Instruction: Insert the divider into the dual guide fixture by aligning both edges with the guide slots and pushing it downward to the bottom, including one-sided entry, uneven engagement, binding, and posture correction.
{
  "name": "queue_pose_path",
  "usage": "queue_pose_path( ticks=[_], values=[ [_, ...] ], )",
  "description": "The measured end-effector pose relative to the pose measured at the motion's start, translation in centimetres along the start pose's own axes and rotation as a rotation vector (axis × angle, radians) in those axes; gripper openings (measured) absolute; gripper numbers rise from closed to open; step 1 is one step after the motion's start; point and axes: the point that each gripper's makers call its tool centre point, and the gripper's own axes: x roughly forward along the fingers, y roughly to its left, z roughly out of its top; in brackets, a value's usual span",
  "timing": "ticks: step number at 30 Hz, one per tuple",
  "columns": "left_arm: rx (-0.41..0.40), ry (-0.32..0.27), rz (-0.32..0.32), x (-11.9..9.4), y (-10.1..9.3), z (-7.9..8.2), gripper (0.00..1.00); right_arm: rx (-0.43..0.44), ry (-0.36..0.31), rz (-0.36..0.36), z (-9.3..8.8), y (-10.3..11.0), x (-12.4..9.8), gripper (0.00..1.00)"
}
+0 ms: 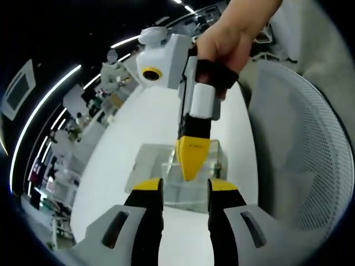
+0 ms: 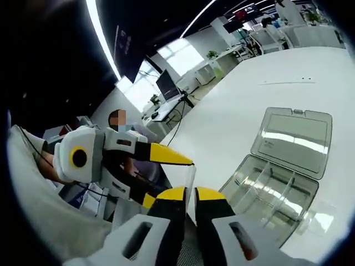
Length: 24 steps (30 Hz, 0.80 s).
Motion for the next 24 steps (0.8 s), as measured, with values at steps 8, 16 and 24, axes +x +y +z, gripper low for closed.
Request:
queue_pose_path(
  ticks=[8, 16, 24],
  values=[
    [0.009, -0.004, 0.003, -0.01, -0.07, -0.12, 0.28, 0.06, -0.001, 0.019, -0.07, 0.19, 0.15, 0.0],
    [0.024, -0.019, 0.01, 0.02, 0.05, 0.04, 0.29, 0.107, -0.018, 0.021, 0.08, 0.13, 0.0, 0.0],
    [0.035, -0.042, 0.014, -0.08, 0.08, 0.62, 0.32, 0.117, -0.033, 0.03, 0.21, 0.31, -0.17, 0.0]
  ],
)
